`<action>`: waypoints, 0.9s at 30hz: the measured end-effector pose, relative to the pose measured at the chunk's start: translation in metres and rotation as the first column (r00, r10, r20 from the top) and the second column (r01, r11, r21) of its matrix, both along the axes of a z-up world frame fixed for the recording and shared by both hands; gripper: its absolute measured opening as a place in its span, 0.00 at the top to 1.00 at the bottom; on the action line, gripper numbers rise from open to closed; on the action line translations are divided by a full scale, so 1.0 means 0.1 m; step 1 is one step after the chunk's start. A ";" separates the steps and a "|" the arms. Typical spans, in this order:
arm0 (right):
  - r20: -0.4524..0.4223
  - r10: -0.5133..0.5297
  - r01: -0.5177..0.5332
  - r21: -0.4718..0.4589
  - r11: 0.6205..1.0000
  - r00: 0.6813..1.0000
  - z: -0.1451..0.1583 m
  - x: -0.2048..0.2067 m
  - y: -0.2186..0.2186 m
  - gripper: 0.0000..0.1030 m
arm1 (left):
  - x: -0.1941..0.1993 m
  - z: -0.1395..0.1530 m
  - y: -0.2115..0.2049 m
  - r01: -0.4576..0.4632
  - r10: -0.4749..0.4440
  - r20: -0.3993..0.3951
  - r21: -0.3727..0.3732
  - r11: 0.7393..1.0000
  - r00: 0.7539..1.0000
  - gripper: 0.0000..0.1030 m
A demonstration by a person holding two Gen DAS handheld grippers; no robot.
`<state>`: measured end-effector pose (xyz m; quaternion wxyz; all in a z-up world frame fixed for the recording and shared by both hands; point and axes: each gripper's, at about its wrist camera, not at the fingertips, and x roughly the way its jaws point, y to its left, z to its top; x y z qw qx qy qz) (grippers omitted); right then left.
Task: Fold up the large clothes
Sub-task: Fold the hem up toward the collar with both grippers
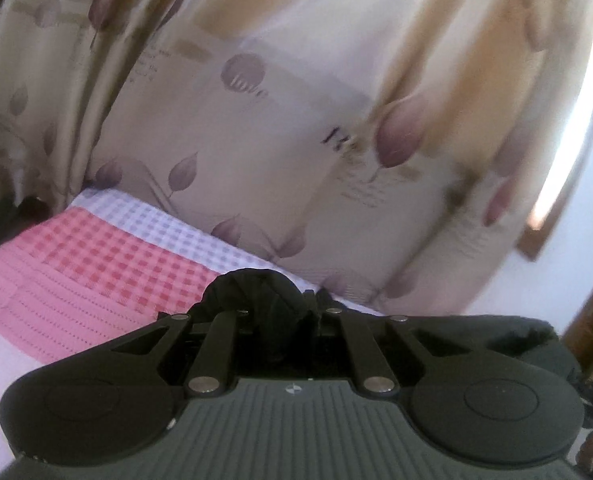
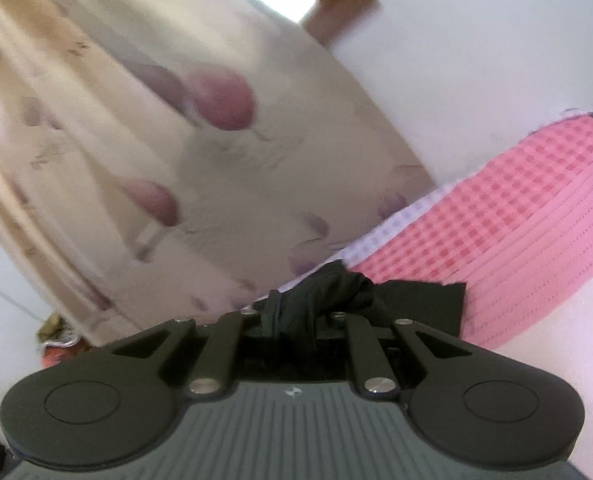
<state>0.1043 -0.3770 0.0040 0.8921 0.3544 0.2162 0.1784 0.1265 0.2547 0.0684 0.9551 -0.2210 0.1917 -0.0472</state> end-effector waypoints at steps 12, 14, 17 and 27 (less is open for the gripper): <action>-0.156 -0.053 0.054 0.003 0.999 0.986 -0.71 1.01 0.13 0.83 | 0.74 -0.53 -0.04 -0.047 0.048 -0.070 0.025 0.999 0.996 0.74; -0.174 -0.048 0.053 0.024 0.998 0.984 -0.83 1.06 0.14 0.79 | 0.77 -0.57 -0.04 -0.044 0.046 -0.072 0.027 0.999 0.996 0.72; -0.165 -0.041 0.062 0.120 0.991 0.985 -0.94 1.04 0.09 0.67 | 0.80 -0.61 -0.06 -0.039 0.040 -0.076 0.023 0.999 0.996 0.68; 0.079 -0.027 0.022 0.066 0.998 0.996 -0.62 0.58 0.22 0.18 | 0.61 -0.58 -0.31 -0.100 0.093 0.063 0.109 0.989 0.994 0.00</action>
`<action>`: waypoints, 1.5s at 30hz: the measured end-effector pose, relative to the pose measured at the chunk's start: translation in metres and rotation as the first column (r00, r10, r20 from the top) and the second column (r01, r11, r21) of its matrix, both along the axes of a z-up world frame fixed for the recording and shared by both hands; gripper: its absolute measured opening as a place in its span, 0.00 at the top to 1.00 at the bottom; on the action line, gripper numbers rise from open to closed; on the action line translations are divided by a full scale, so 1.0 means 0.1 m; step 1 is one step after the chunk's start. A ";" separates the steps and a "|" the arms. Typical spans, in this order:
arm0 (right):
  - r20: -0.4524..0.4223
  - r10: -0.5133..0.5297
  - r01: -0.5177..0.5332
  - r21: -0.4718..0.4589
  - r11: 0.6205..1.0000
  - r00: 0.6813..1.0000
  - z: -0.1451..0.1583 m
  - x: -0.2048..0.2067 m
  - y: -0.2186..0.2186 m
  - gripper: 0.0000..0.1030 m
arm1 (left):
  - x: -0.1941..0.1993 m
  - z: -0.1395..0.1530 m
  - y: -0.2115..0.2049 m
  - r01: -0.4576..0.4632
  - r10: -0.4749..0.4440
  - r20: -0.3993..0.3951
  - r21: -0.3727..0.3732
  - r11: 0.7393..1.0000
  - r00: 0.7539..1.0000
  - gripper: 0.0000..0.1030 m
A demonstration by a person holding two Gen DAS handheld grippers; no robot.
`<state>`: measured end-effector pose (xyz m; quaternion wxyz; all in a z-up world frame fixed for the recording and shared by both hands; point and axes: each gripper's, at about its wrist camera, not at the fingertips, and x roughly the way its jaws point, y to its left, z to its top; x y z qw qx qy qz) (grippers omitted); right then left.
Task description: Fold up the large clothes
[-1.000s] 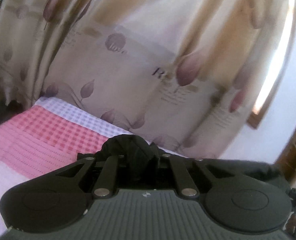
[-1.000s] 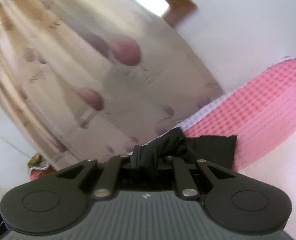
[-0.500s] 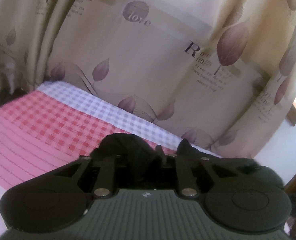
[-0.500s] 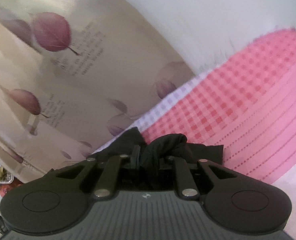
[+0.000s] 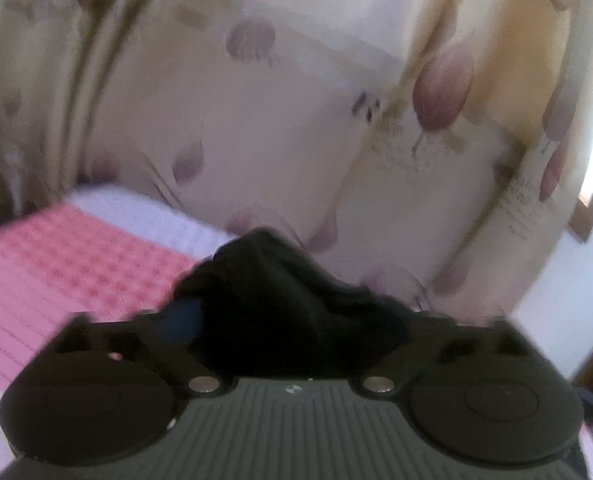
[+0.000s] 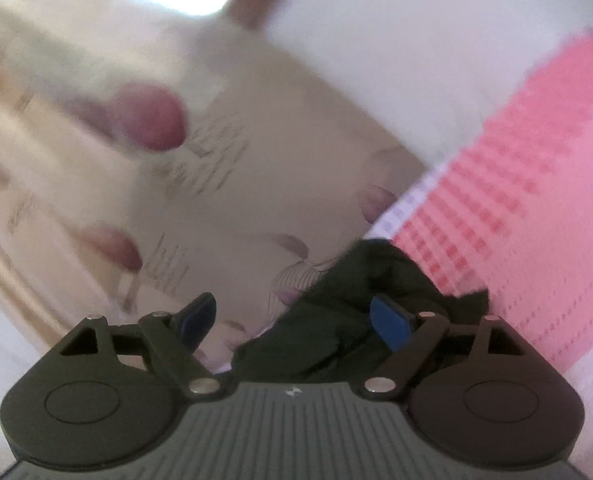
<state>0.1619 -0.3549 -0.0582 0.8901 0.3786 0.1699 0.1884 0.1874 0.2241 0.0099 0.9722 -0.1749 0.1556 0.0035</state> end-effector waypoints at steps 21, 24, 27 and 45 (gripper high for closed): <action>-0.140 -0.013 -0.080 -0.638 0.766 0.990 -0.21 0.84 1.09 0.56 | 1.03 -0.50 -0.45 0.107 -0.072 -0.218 0.157 0.982 0.973 0.38; -0.156 -0.019 -0.083 -0.624 0.777 0.988 -0.31 0.89 1.07 0.57 | 1.05 -0.66 -0.32 0.087 -0.060 -0.221 0.113 0.990 0.973 0.38; -0.144 -0.026 -0.073 -0.642 0.764 0.989 -0.39 0.89 1.11 0.58 | 1.04 -0.75 -0.35 0.087 -0.056 -0.214 0.138 0.987 0.975 0.38; -0.111 -0.076 -0.029 -0.730 0.683 0.991 -0.57 0.95 1.19 0.58 | 1.05 -0.89 -0.17 0.061 -0.059 -0.215 0.006 0.998 0.975 0.38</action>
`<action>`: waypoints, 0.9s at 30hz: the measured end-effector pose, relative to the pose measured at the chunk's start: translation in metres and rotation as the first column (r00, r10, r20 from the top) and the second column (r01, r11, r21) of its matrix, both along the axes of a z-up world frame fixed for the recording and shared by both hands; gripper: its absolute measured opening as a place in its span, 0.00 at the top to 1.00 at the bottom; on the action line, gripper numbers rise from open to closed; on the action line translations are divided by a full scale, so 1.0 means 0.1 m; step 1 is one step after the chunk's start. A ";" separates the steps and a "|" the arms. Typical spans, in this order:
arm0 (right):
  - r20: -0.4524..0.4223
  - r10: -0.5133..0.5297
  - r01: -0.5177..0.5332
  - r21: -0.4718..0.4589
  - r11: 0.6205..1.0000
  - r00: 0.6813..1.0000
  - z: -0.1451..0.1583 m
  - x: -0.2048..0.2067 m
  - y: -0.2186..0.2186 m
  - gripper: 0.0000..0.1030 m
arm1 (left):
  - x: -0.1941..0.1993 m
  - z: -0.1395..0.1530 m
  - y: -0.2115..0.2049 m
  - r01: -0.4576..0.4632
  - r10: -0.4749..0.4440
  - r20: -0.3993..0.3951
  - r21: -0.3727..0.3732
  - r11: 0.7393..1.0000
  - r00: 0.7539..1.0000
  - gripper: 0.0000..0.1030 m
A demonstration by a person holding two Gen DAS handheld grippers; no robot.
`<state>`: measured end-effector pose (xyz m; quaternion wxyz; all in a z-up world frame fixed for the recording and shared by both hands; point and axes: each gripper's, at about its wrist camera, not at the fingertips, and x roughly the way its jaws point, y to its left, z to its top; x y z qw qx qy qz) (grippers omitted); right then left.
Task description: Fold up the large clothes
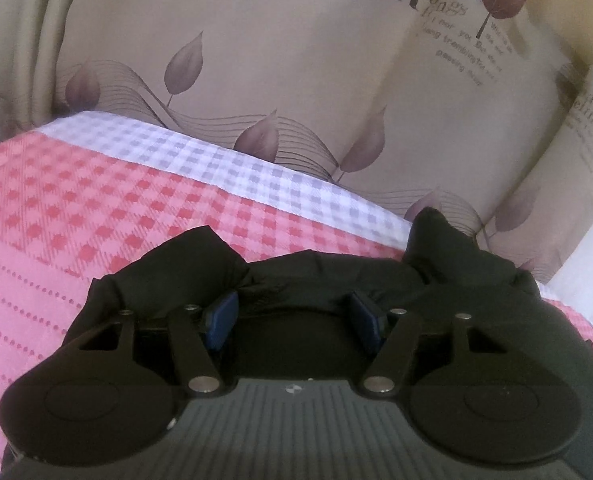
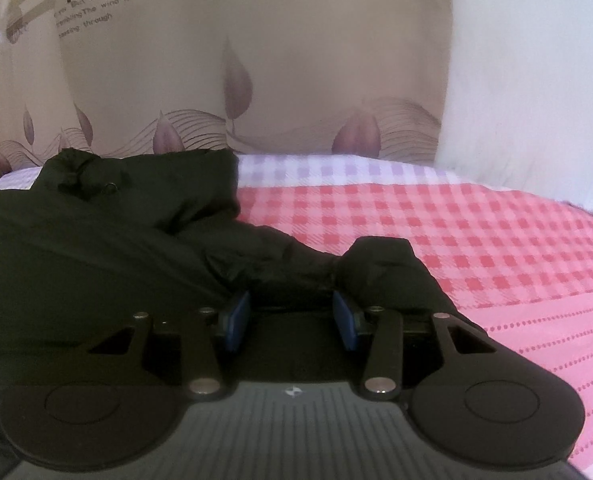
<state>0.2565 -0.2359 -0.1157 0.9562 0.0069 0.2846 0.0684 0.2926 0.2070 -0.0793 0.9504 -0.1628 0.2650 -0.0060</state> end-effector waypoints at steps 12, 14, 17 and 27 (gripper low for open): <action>-0.012 0.003 -0.003 0.013 1.000 1.000 0.05 0.00 -0.02 0.54 | 0.03 0.07 -0.01 -0.002 0.001 -0.031 -0.017 1.000 1.000 0.35; -0.043 -0.011 0.013 0.035 0.999 0.999 0.17 -0.02 -0.06 0.50 | -0.02 0.18 0.02 0.008 -0.009 -0.051 -0.019 1.000 0.999 0.33; 0.119 -0.038 0.024 0.119 0.993 0.992 0.55 -0.45 -0.15 0.46 | -0.32 0.49 0.18 0.022 -0.019 0.030 -0.100 0.995 0.999 0.11; 0.284 0.172 -0.217 0.134 0.967 0.943 0.78 -1.89 -0.06 0.15 | -0.87 0.65 0.86 0.139 -0.137 -0.076 0.031 0.990 0.988 0.06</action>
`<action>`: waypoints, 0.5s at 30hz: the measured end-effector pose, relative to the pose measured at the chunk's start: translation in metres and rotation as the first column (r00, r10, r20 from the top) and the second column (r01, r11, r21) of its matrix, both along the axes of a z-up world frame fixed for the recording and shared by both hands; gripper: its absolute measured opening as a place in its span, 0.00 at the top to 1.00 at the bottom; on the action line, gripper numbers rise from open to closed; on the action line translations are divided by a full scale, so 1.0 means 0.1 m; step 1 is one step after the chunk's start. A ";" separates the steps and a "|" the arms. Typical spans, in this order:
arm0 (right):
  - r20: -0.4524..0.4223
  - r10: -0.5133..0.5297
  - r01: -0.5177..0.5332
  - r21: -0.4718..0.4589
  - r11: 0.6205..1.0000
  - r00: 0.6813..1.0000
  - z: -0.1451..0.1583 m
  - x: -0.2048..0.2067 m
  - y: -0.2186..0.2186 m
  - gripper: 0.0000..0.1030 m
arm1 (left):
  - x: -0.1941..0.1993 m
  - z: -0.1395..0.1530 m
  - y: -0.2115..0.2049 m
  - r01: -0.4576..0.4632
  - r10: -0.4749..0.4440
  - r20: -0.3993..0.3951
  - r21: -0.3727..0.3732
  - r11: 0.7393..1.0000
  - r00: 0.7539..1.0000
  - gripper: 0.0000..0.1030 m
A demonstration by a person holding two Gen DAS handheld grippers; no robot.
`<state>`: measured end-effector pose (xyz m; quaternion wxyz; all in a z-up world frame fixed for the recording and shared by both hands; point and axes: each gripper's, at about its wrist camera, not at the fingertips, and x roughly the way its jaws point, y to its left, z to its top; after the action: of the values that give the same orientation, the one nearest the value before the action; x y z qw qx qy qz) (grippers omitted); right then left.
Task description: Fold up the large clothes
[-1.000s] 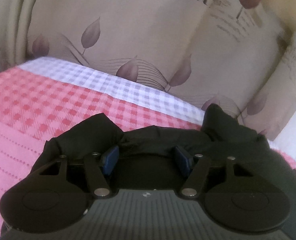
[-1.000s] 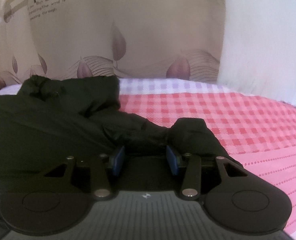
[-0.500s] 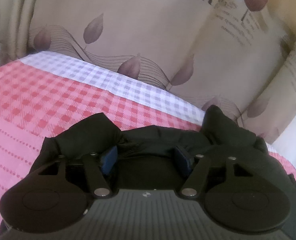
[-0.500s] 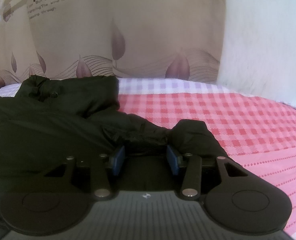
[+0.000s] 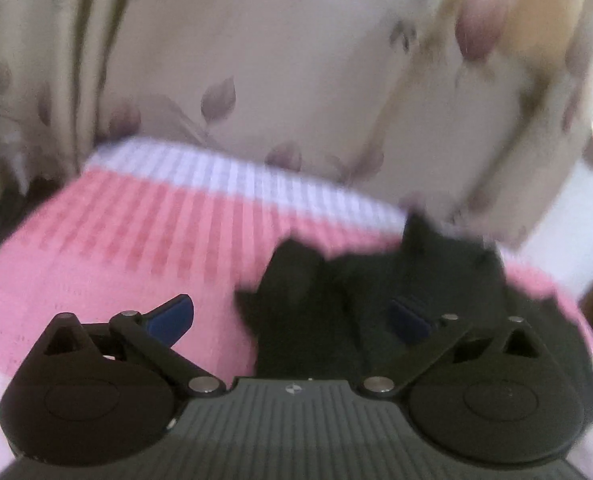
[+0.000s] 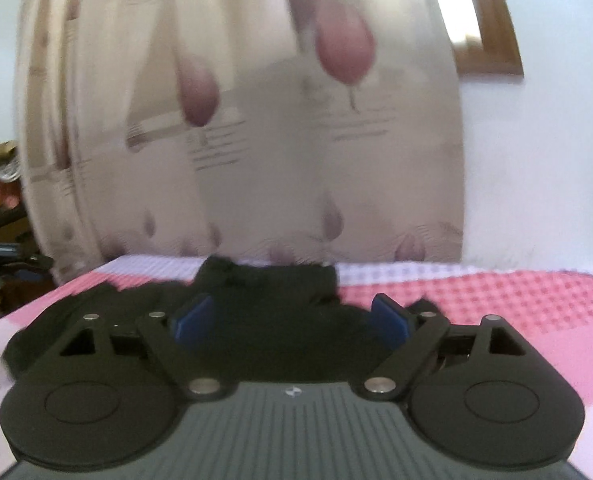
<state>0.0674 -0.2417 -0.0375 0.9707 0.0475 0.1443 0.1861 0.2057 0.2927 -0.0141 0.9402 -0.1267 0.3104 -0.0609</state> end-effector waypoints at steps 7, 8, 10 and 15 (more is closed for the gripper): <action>-0.084 0.014 -0.017 -0.041 0.999 0.996 -0.22 -0.24 0.18 0.15 | 0.04 -0.49 0.20 0.206 -0.220 -0.049 -0.209 0.956 0.974 0.17; -0.090 0.008 -0.011 -0.037 0.999 0.996 -0.22 -0.25 0.19 0.15 | 0.05 -0.56 0.23 0.228 -0.248 -0.054 -0.251 0.941 0.967 0.24; -0.103 -0.005 0.003 -0.025 1.000 0.995 -0.23 -0.24 0.20 0.15 | 0.11 -0.71 0.27 0.271 -0.317 -0.079 -0.350 0.897 0.945 0.25; -0.126 -0.017 0.018 0.011 1.000 0.992 -0.23 -0.23 0.27 0.15 | 0.26 -0.88 0.42 0.283 -0.377 -0.083 -0.516 0.808 0.923 0.24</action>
<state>0.0441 -0.2145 -0.0605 0.9609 0.0661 0.2039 0.1751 0.2314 0.3342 -0.1023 0.8185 -0.3121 0.3858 -0.2894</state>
